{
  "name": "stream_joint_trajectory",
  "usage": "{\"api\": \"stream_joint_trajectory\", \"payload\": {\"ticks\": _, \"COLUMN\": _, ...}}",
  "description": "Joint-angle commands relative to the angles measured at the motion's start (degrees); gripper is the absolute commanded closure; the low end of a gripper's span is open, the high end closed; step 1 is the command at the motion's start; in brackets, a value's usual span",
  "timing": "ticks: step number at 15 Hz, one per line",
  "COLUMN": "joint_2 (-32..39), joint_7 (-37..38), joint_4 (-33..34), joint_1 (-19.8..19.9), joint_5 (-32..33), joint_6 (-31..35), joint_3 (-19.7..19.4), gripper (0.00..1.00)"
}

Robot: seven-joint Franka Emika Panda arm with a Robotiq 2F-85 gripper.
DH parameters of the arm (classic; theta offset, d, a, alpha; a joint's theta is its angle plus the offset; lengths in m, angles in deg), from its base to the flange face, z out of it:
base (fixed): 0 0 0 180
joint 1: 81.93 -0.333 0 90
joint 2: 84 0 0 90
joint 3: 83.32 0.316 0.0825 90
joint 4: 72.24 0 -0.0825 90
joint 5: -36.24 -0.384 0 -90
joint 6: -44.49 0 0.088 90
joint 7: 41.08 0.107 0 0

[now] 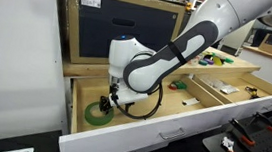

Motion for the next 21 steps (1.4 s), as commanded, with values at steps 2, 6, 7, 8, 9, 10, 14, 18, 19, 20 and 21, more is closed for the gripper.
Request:
{"api": "stream_joint_trajectory", "payload": {"ticks": 2, "joint_2": -2.0, "joint_7": 0.6, "joint_4": -2.4, "joint_1": 0.3, "joint_5": -0.9, "joint_6": -0.2, "joint_3": 0.0, "gripper": 0.32}}
{"api": "stream_joint_trajectory", "payload": {"ticks": 6, "joint_2": -2.2, "joint_7": 0.4, "joint_4": -2.6, "joint_1": 0.6, "joint_5": -1.2, "joint_6": 0.4, "joint_3": 0.3, "gripper": 0.64}}
{"api": "stream_joint_trajectory", "payload": {"ticks": 7, "joint_2": -2.4, "joint_7": 0.3, "joint_4": -2.7, "joint_1": 0.7, "joint_5": -1.2, "joint_6": 0.5, "joint_3": 0.4, "gripper": 0.72}}
{"api": "stream_joint_trajectory", "payload": {"ticks": 8, "joint_2": -2.4, "joint_7": 0.3, "joint_4": -2.7, "joint_1": 0.7, "joint_5": -1.3, "joint_6": 0.6, "joint_3": 0.5, "gripper": 0.79}}
{"api": "stream_joint_trajectory", "payload": {"ticks": 9, "joint_2": -2.8, "joint_7": 0.1, "joint_4": -3.0, "joint_1": 0.7, "joint_5": -1.4, "joint_6": 1.0, "joint_3": 0.7, "gripper": 0.86}}
{"api": "stream_joint_trajectory", "payload": {"ticks": 10, "joint_2": -3.0, "joint_7": -0.3, "joint_4": -3.2, "joint_1": 0.7, "joint_5": -1.3, "joint_6": 1.3, "joint_3": 0.8, "gripper": 0.95}}
{"api": "stream_joint_trajectory", "payload": {"ticks": 14, "joint_2": -4.7, "joint_7": -1.5, "joint_4": -4.3, "joint_1": 0.0, "joint_5": 0.0, "joint_6": 1.6, "joint_3": 0.5, "gripper": 0.94}}
{"api": "stream_joint_trajectory", "payload": {"ticks": 18, "joint_2": -10.3, "joint_7": -2.9, "joint_4": -11.2, "joint_1": -1.0, "joint_5": 1.4, "joint_6": 4.3, "joint_3": 0.3, "gripper": 0.94}}
{"api": "stream_joint_trajectory", "payload": {"ticks": 19, "joint_2": -12.1, "joint_7": -2.8, "joint_4": -13.6, "joint_1": -1.4, "joint_5": 1.7, "joint_6": 5.1, "joint_3": 0.3, "gripper": 0.94}}
{"api": "stream_joint_trajectory", "payload": {"ticks": 20, "joint_2": -14.0, "joint_7": -2.4, "joint_4": -15.9, "joint_1": -1.8, "joint_5": 1.9, "joint_6": 5.3, "joint_3": 0.1, "gripper": 0.94}}
{"api": "stream_joint_trajectory", "payload": {"ticks": 21, "joint_2": -15.5, "joint_7": -2.0, "joint_4": -18.1, "joint_1": -2.2, "joint_5": 1.9, "joint_6": 6.0, "joint_3": 0.1, "gripper": 0.94}}
